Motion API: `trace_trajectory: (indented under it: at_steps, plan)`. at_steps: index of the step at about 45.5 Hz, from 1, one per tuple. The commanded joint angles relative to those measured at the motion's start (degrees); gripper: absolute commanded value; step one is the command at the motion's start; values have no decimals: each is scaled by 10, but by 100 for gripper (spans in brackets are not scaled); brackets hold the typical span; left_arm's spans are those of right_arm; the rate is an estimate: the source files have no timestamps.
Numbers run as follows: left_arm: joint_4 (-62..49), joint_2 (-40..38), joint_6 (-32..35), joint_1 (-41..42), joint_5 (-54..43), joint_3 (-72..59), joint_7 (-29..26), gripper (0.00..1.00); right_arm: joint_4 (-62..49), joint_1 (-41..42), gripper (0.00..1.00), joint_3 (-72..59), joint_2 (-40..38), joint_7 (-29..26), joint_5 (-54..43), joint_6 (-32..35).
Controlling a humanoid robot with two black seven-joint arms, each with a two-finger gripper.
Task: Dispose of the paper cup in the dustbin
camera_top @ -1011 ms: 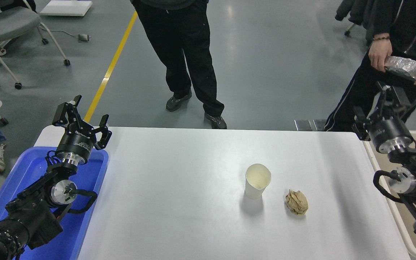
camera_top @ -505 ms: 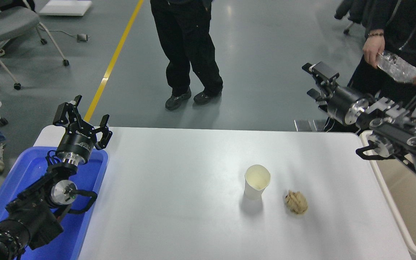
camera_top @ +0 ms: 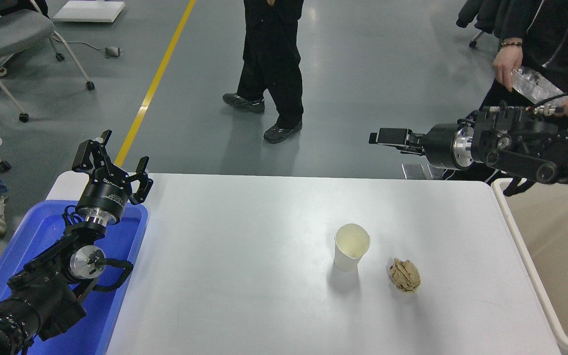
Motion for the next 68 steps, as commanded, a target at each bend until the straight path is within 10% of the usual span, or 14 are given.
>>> trace_trajectory:
  at_steps: [1,53,64,68]
  plan:
    - [0,0,0,0,0,0,0,100,30,41,100,-69,46,0,-42,27]
    - [0,0,0,0,0,0,0,100,-63,-168,96,-73,122,-5,22,-59]
    - [0,0,0,0,0,1,0,100,-78,-185,78,-75,133,-3,19,-106]
    - [0,0,0,0,0,0,0,100,-79,-185,38,-78,134,-2,12,-106]
